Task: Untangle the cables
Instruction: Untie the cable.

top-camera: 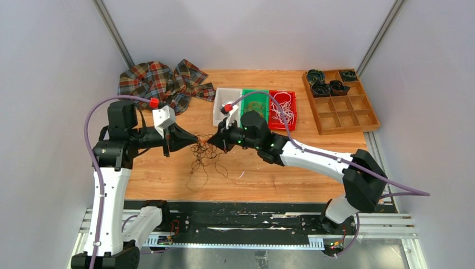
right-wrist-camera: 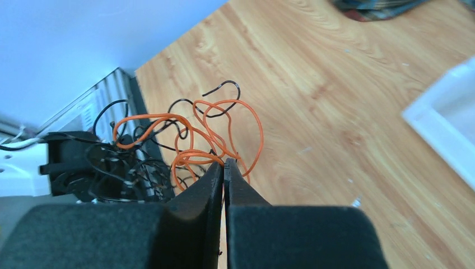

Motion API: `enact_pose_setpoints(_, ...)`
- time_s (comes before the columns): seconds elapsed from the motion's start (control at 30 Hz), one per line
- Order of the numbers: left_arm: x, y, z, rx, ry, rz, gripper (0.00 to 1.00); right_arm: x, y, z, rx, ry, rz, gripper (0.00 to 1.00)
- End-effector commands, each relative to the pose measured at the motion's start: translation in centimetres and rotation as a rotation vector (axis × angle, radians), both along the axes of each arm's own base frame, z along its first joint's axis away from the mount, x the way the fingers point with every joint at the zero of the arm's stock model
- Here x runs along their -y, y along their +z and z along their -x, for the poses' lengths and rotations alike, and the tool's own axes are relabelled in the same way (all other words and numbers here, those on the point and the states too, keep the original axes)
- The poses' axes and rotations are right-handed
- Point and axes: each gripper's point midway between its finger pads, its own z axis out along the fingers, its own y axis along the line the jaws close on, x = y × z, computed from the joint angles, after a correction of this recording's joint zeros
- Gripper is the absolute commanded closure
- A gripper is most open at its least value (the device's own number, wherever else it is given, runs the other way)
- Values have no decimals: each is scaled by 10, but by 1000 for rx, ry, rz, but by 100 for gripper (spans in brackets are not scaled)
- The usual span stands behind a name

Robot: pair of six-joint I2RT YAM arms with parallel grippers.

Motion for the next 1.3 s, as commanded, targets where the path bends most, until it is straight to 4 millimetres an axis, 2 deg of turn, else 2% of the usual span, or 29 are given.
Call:
enact_pose_setpoints(0.0, 0, -1, 5, 11, 11, -13, 99, 32, 12, -28, 20, -149, -42, 99)
enact_pose_setpoints(0.13, -13, -19, -13, -29, 145, -105, 99, 46, 21, -37, 39, -191, -69, 99)
enact_pose_setpoints(0.3, -17, -42, -7, -26, 138, -154, 100, 60, 23, -45, 32, -228, -88, 99)
enact_pose_setpoints(0.47, -25, -67, -11, 23, 145, -245, 99, 67, 21, -46, 14, -235, -101, 99)
enact_pose_setpoints(0.57, -35, -85, -17, 59, 162, -328, 92, 69, 22, -46, 17, -237, -104, 99)
enact_pose_setpoints(0.63, -47, -100, -23, 92, 183, -414, 82, 69, 26, -47, 27, -238, -106, 99)
enact_pose_setpoints(0.73, -67, -128, -30, 108, 210, -550, 80, 67, 39, -48, 56, -230, -111, 99)
enact_pose_setpoints(0.8, -72, -140, -26, 96, 191, -595, 69, 62, 51, -46, 76, -195, -125, 99)
enact_pose_setpoints(0.83, -73, -144, -23, 84, 181, -607, 51, 59, 58, -45, 83, -178, -128, 99)
enact_pose_setpoints(0.87, -76, -145, -23, 77, 192, -616, 29, 57, 62, -44, 83, -163, -120, 99)
enact_pose_setpoints(0.9, -78, -143, -24, 81, 208, -625, 14, 55, 68, -44, 93, -151, -119, 99)
enact_pose_setpoints(0.93, -80, -134, -28, 97, 227, -627, 7, 53, 73, -44, 104, -148, -114, 99)
enact_pose_setpoints(1.03, -76, -91, -36, 119, 303, -557, 2, 46, 88, -39, 151, -131, -117, 99)
enact_pose_setpoints(1.17, -43, -22, -27, 132, 265, -327, 1, 29, 93, -27, 175, -90, -91, 99)
enact_pose_setpoints(1.27, -19, 1, -11, 83, 156, -184, 1, 16, 95, -17, 173, -63, -71, 99)
